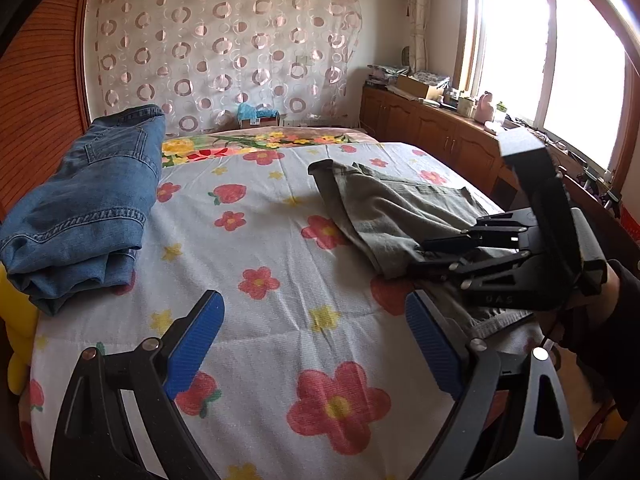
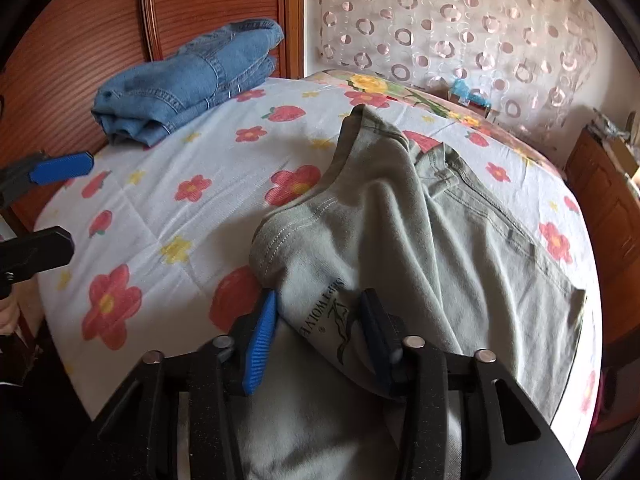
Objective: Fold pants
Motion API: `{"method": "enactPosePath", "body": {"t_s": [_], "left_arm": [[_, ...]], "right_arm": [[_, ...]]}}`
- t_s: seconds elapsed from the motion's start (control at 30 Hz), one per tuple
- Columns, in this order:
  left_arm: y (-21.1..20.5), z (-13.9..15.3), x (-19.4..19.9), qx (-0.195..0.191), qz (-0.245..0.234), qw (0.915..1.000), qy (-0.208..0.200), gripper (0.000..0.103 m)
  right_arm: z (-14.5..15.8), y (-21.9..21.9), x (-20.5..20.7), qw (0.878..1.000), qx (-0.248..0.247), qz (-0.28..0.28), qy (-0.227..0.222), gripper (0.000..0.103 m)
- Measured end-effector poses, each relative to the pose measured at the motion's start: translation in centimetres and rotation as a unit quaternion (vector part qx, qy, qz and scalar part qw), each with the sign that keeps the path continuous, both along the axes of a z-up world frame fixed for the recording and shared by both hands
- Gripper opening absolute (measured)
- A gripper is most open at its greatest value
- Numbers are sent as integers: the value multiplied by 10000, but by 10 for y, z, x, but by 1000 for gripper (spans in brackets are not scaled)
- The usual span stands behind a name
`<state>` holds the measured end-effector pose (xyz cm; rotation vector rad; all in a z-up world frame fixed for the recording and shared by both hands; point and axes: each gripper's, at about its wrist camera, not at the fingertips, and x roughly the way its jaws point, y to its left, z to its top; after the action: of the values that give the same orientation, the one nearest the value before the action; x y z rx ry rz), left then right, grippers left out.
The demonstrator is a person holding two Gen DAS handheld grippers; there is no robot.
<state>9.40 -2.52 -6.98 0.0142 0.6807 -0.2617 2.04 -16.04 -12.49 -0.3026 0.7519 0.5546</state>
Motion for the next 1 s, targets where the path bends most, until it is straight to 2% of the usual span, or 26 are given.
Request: {"method": "enactPosePath", "body": {"t_s": [0.03,0.13,0.23,0.43,0.5,0.7,1.0], "left_arm": [[0,0,0,-7,2,10000,8,93],[-2,-2,-1,-17,-27,10000,30,92],[-6,-5,-1,-6,-77,10000,56,92],[-12,-10,-2,14,-153,9998,113,93],[-13,-11,-3,18,-163,9998,126,92],[-15,-12,-4,7,-183,9997,155,92],[-17,-14,-4,1,-191,9996,200,93]], "right_arm": [[1,-1,1,10000,33,-8,5,19],[6,-8,-4,9999,144,-36,-76,10],[12,-11,-9,9995,237,-66,-179,10],[22,-31,-11,9962,843,-181,-92,10],[21,-32,-12,9966,774,-235,-187,10],[19,-33,-10,9952,958,-197,-57,10],[24,-23,-8,9973,699,-135,-198,6]]}}
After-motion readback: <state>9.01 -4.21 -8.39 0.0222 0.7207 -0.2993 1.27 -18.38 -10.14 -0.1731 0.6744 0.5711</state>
